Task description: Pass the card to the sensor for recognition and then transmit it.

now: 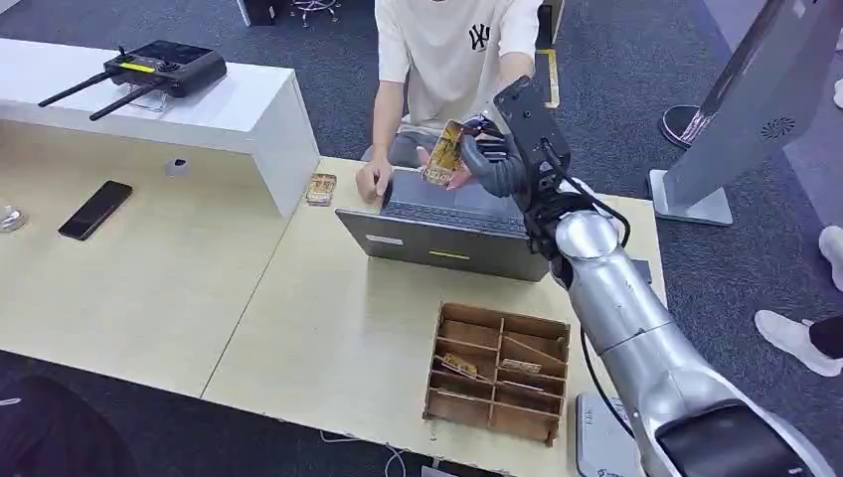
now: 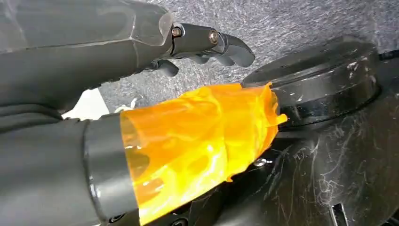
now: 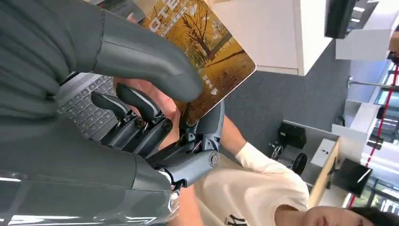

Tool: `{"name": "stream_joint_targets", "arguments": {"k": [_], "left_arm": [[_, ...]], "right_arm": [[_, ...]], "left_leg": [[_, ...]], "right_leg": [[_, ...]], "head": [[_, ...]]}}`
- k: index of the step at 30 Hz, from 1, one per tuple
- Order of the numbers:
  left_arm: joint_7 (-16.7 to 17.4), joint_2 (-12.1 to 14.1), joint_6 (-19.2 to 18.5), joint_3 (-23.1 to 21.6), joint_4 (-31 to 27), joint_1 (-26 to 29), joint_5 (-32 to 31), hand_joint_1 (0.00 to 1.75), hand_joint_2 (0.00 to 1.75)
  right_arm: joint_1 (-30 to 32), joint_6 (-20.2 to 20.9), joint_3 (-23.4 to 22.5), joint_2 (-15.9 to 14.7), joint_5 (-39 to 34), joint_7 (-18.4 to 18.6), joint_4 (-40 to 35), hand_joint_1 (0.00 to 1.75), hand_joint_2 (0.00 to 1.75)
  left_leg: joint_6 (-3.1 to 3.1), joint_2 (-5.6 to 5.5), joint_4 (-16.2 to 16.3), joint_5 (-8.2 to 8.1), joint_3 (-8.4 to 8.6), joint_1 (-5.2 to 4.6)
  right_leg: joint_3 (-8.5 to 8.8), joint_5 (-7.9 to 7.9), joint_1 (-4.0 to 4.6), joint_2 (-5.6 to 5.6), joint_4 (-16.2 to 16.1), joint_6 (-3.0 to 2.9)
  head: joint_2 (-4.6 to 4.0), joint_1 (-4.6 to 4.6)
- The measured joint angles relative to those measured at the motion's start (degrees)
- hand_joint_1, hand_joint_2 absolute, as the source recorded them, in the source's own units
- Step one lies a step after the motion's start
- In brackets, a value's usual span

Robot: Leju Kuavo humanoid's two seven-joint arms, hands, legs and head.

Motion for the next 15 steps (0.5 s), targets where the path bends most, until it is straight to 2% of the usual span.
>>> {"name": "stream_joint_targets", "arguments": {"k": [7, 8, 9, 15], "left_arm": [[1.13, -0.26, 0.0, 2.06, 0.07, 1.1, -1.38, 0.0, 0.0], [1.38, -0.31, 0.0, 2.58, 0.07, 1.38, -1.96, 0.0, 0.0], [1.66, -0.35, 0.0, 2.95, 0.07, 1.54, -2.36, 0.0, 0.0], [3.08, -0.59, 0.0, 4.67, 0.07, 2.68, -4.37, 0.0, 0.0]], "right_arm": [[-0.58, -1.22, -0.46, 0.74, 0.85, -0.52, 2.38, 1.75, 1.75], [-0.58, -1.38, -0.46, 0.76, 1.14, -0.81, 2.56, 1.38, 1.75], [-0.6, -1.51, -0.44, 0.76, 1.33, -1.05, 2.75, 0.02, 1.75], [-0.64, -1.64, -0.44, 0.85, 2.51, -1.09, 3.89, 0.0, 1.75]], "left_leg": [[0.0, -0.01, 0.0, 0.0, 0.0, 0.0], [0.0, -0.01, 0.0, 0.0, 0.0, 0.0], [0.0, -0.01, 0.0, 0.0, 0.0, 0.0], [0.0, -0.01, 0.0, 0.0, 0.0, 0.0]], "right_leg": [[0.0, 0.0, 0.0, 0.01, 0.0, 0.0], [-0.01, 0.0, 0.0, 0.01, 0.0, 0.0], [-0.01, 0.0, 0.0, 0.0, 0.0, 0.0], [-0.01, 0.0, 0.0, 0.0, 0.0, 0.0]], "head": [[0.0, 0.0], [0.0, 0.0], [0.0, 0.0], [0.0, 0.0]]}}
